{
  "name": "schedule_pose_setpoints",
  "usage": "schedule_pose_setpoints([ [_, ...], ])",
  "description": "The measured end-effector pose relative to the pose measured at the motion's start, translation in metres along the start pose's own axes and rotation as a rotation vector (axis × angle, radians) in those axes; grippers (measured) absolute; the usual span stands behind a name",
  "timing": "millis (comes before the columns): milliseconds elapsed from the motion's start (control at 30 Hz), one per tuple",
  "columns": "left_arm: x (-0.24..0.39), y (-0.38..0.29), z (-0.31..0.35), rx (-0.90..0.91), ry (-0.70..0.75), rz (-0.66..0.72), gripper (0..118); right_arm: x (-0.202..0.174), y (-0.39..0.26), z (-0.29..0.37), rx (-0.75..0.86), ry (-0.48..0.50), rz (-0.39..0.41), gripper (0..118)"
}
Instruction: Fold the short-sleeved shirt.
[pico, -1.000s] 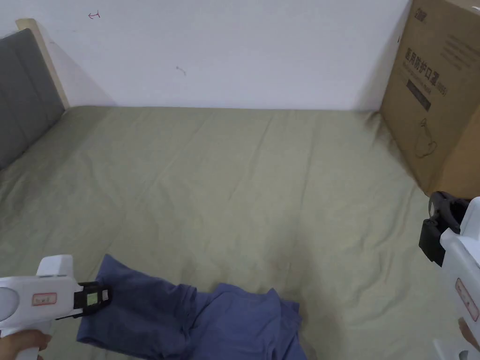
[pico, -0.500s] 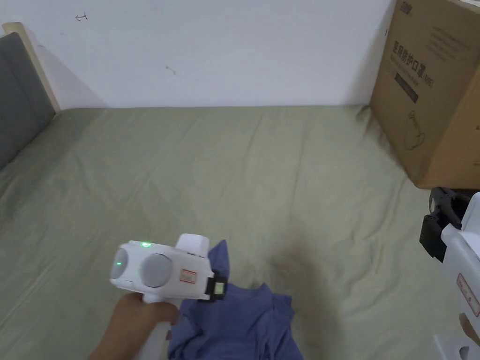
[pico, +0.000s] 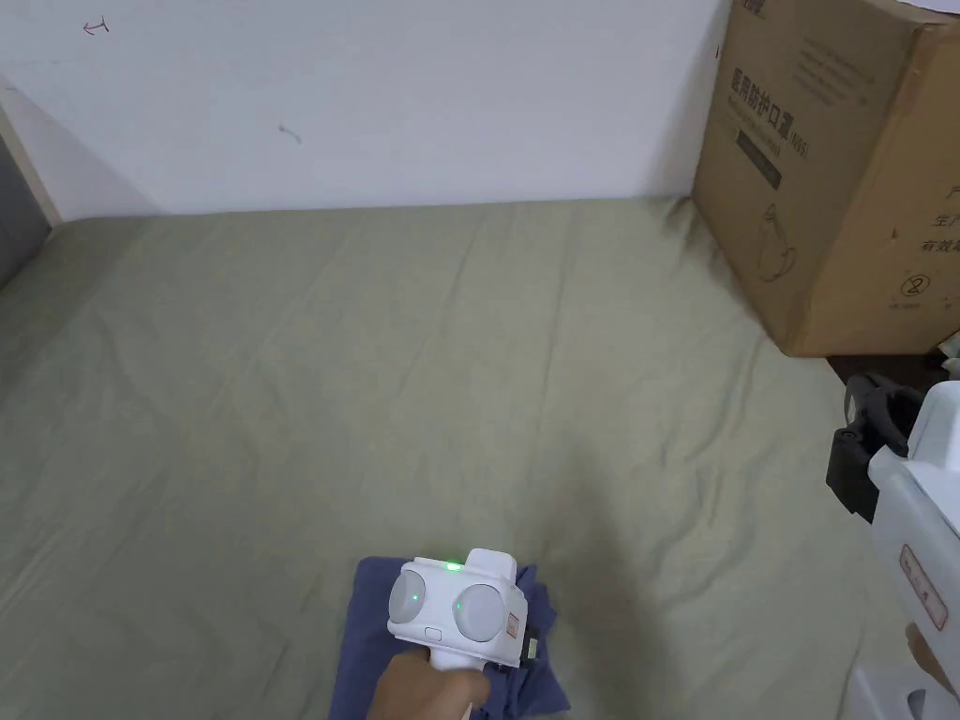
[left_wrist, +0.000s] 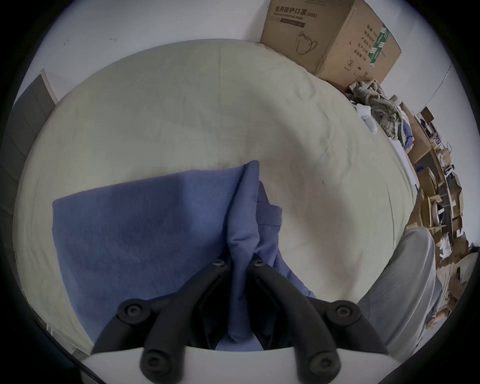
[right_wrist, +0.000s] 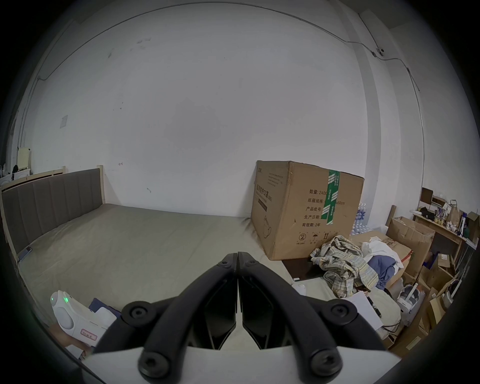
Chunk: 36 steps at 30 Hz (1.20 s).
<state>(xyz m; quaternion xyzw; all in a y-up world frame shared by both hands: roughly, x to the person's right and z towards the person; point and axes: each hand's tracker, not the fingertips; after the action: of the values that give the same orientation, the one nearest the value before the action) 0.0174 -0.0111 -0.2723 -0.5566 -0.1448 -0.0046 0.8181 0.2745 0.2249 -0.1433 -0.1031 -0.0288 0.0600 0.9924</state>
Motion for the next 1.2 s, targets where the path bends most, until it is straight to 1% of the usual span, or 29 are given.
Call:
schedule_pose_setpoints([
  [33, -0.002, 0.001, 0.004, 0.01, -0.017, 0.033, 12, 0.001, 0.0, 0.0, -0.002, -0.001, -0.003, 0],
  [67, -0.005, 0.002, 0.009, 0.024, -0.053, 0.051, 19, 0.002, -0.001, -0.001, -0.003, -0.001, -0.007, 0],
  [100, -0.007, 0.003, 0.015, 0.046, -0.086, 0.065, 32, 0.002, -0.001, -0.001, -0.004, -0.002, -0.008, 0],
  [133, -0.005, 0.001, 0.034, 0.095, -0.137, 0.067, 49, 0.002, 0.0, -0.001, -0.004, -0.002, -0.009, 0],
  [167, -0.005, 0.0, 0.046, 0.151, -0.171, 0.078, 76, 0.002, 0.0, -0.001, -0.003, -0.001, -0.01, 0],
  [200, -0.005, -0.001, 0.057, 0.21, -0.177, 0.093, 93, 0.001, 0.001, -0.002, -0.002, -0.001, -0.01, 0],
  [233, -0.006, -0.005, 0.069, 0.288, -0.176, 0.104, 103, 0.001, 0.002, -0.002, 0.001, 0.001, -0.011, 0],
  [300, -0.014, -0.006, 0.083, 0.416, -0.176, 0.099, 105, -0.001, 0.004, -0.002, 0.004, 0.006, -0.012, 0],
  [367, -0.02, -0.01, 0.1, 0.497, -0.119, 0.101, 105, -0.002, 0.005, -0.001, 0.009, 0.009, -0.015, 0],
  [400, -0.028, -0.008, 0.104, 0.539, -0.083, 0.092, 104, -0.003, 0.006, -0.001, 0.01, 0.013, -0.016, 0],
  [433, -0.033, -0.01, 0.109, 0.576, -0.041, 0.077, 102, -0.003, 0.006, 0.0, 0.012, 0.016, -0.015, 0],
  [467, -0.038, -0.013, 0.112, 0.612, 0.005, 0.064, 88, -0.004, 0.006, 0.0, 0.013, 0.016, -0.014, 0],
  [500, -0.042, -0.016, 0.114, 0.635, 0.041, 0.059, 72, -0.005, 0.006, 0.001, 0.014, 0.018, -0.014, 0],
  [533, -0.048, -0.018, 0.117, 0.652, 0.066, 0.058, 49, -0.005, 0.006, 0.001, 0.014, 0.019, -0.014, 0],
  [567, -0.052, -0.02, 0.116, 0.639, 0.069, 0.064, 16, -0.005, 0.006, 0.001, 0.015, 0.021, -0.016, 0],
  [600, -0.057, -0.021, 0.113, 0.63, 0.059, 0.068, 3, -0.005, 0.006, 0.001, 0.015, 0.022, -0.016, 0],
  [667, -0.073, -0.025, 0.097, 0.603, 0.021, 0.092, 0, -0.005, 0.005, 0.001, 0.011, 0.022, -0.016, 0],
  [767, -0.076, -0.036, 0.08, 0.59, 0.049, 0.093, 0, -0.005, 0.004, 0.001, 0.008, 0.023, -0.017, 0],
  [800, -0.069, -0.041, 0.082, 0.57, 0.055, 0.083, 0, -0.005, 0.003, 0.001, 0.008, 0.023, -0.018, 0],
  [933, -0.052, -0.054, 0.055, 0.483, 0.016, 0.07, 0, -0.003, 0.001, -0.001, 0.001, 0.024, -0.021, 0],
  [1067, -0.026, -0.063, 0.022, 0.424, -0.001, -0.009, 0, 0.003, -0.004, -0.004, -0.008, 0.022, -0.022, 0],
  [1133, -0.016, -0.066, 0.007, 0.392, -0.033, -0.023, 0, 0.006, -0.007, -0.005, -0.018, 0.018, -0.023, 0],
  [1200, -0.005, -0.068, -0.003, 0.374, -0.023, -0.03, 0, 0.01, -0.01, -0.005, -0.026, 0.011, -0.025, 0],
])
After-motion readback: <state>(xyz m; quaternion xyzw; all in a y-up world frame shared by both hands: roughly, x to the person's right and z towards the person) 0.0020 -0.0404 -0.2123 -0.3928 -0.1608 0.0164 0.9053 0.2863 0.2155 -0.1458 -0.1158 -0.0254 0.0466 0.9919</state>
